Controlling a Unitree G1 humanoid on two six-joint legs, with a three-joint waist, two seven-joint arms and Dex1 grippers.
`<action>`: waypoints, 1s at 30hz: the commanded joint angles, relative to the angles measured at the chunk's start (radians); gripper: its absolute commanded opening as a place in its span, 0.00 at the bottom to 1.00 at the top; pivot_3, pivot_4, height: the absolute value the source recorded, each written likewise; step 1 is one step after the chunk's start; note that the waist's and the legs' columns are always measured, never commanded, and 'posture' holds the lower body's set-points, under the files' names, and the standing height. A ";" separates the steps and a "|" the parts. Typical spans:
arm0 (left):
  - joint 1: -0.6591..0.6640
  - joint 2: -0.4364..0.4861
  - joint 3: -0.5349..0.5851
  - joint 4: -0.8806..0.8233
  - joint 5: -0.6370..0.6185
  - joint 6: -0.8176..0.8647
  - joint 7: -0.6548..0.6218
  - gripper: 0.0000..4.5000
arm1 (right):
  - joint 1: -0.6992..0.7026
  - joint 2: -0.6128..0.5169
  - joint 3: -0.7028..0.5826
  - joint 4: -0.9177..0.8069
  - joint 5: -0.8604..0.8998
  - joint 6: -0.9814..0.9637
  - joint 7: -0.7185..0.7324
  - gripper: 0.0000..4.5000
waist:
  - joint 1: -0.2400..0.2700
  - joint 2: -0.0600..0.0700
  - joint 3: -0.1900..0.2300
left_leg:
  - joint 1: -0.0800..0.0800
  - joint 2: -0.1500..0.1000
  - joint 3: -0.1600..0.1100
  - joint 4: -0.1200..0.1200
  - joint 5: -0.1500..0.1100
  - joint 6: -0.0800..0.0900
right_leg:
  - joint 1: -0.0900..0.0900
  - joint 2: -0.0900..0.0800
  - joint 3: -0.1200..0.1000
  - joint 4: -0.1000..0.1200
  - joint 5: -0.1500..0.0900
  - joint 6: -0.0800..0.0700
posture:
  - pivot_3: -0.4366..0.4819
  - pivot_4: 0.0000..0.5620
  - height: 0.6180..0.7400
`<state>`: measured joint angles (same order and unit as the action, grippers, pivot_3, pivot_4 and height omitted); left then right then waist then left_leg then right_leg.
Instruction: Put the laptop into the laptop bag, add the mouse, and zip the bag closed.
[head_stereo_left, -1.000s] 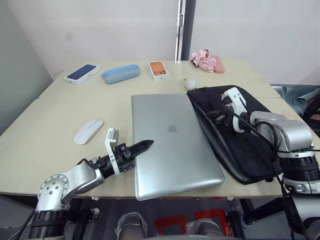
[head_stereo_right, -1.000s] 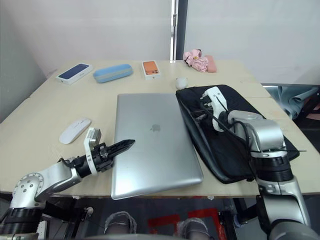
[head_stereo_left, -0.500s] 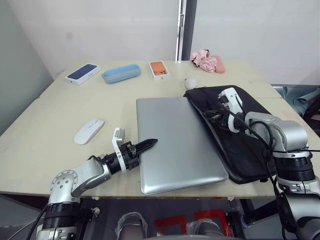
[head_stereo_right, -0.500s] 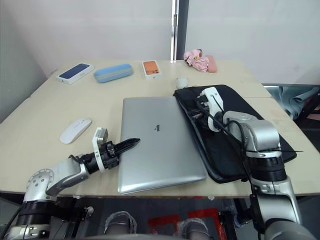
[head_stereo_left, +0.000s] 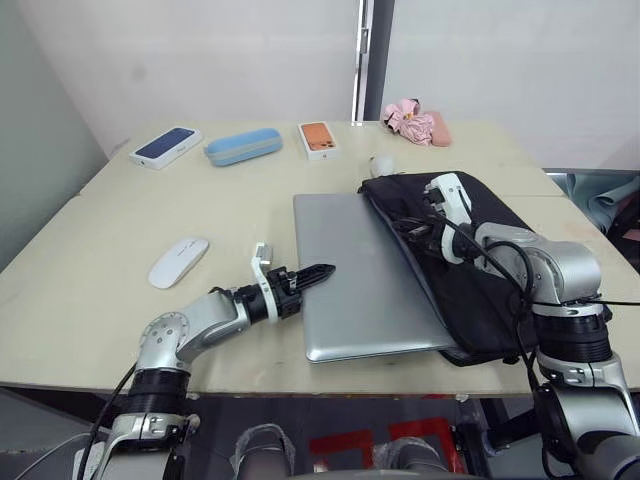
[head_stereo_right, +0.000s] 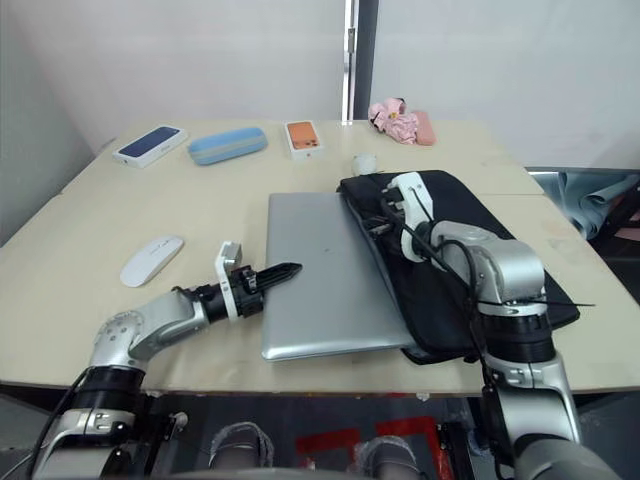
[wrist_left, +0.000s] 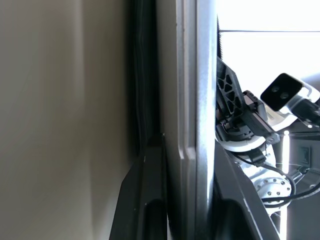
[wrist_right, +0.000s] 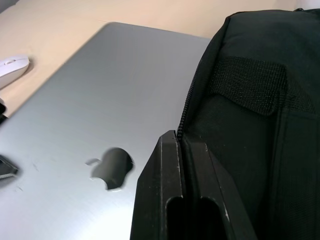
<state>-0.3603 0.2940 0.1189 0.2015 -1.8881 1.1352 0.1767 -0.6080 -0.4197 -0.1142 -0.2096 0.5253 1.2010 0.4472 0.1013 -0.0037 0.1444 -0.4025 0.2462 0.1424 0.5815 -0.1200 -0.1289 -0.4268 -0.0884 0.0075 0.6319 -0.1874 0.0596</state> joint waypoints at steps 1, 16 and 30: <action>-0.081 -0.033 -0.015 -0.016 -0.036 0.011 -0.043 0.07 | -0.035 0.029 -0.033 -0.060 0.030 0.008 -0.033 0.01 | 0.000 0.000 0.000 | 0.000 0.000 0.000 0.000 0.000 0.000 | 0.000 0.000 0.000 0.000 0.000 0.000 | 0.48 0.27 1.00; -0.254 -0.169 -0.031 0.108 0.272 -0.032 -0.122 0.07 | -0.054 0.146 -0.058 -0.098 0.048 0.053 -0.154 0.01 | 0.001 0.000 0.000 | -0.001 -0.001 0.000 0.000 0.001 -0.001 | 0.000 -0.001 0.000 -0.001 0.001 0.001 | 0.48 0.27 1.00; -0.345 -0.307 0.040 0.195 0.380 0.007 -0.182 0.07 | -0.078 0.182 -0.061 -0.103 0.047 0.051 -0.188 0.01 | 0.006 0.000 0.000 | -0.003 -0.001 -0.001 0.000 0.001 -0.001 | 0.000 -0.001 -0.001 -0.003 0.001 0.001 | 0.48 0.27 1.00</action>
<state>-0.6558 0.0337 0.1321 0.4425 -1.4666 1.1381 0.0613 -0.6487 -0.2502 -0.1685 -0.2659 0.5508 1.2683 0.2613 0.1072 -0.0036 0.1445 -0.4054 0.2450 0.1415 0.5811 -0.1193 -0.1296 -0.4272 -0.0897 0.0062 0.6291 -0.1861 0.0610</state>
